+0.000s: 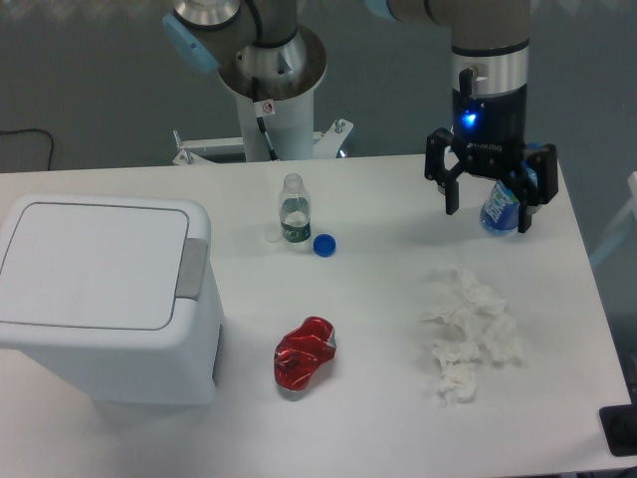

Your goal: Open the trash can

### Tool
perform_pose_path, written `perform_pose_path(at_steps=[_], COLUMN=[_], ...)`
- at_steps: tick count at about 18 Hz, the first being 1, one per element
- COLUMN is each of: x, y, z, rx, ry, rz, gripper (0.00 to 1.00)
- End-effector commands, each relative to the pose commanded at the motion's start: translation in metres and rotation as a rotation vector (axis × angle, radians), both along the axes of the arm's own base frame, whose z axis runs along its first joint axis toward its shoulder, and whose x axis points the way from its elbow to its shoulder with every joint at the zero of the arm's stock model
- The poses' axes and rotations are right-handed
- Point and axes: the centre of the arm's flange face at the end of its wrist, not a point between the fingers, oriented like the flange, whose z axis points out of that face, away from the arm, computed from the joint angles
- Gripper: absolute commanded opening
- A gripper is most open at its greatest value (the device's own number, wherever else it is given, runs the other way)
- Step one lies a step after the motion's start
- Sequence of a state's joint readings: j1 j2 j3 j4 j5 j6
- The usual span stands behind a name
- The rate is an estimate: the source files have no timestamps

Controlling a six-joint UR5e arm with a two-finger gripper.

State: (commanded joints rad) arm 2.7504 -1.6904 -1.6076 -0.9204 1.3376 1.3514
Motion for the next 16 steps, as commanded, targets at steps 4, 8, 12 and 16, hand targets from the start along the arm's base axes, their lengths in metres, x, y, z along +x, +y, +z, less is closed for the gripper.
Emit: perform_pose_path(at_steps=[4, 8, 12, 16], x=[0.0007, 0.001, 0.0017, 0.0052], y=[0.001, 0.0033, 0.0054, 0.0077], z=[0.0001, 0.0003, -0.001, 0.0018], rx=[0.002, 0.044, 0.084, 0.115], ry=[-0.001, -0.021, -0.045, -0.079], rz=[-0.003, -0.02, -0.036, 0.036], gripper=[1.0, 1.0, 1.0, 1.0])
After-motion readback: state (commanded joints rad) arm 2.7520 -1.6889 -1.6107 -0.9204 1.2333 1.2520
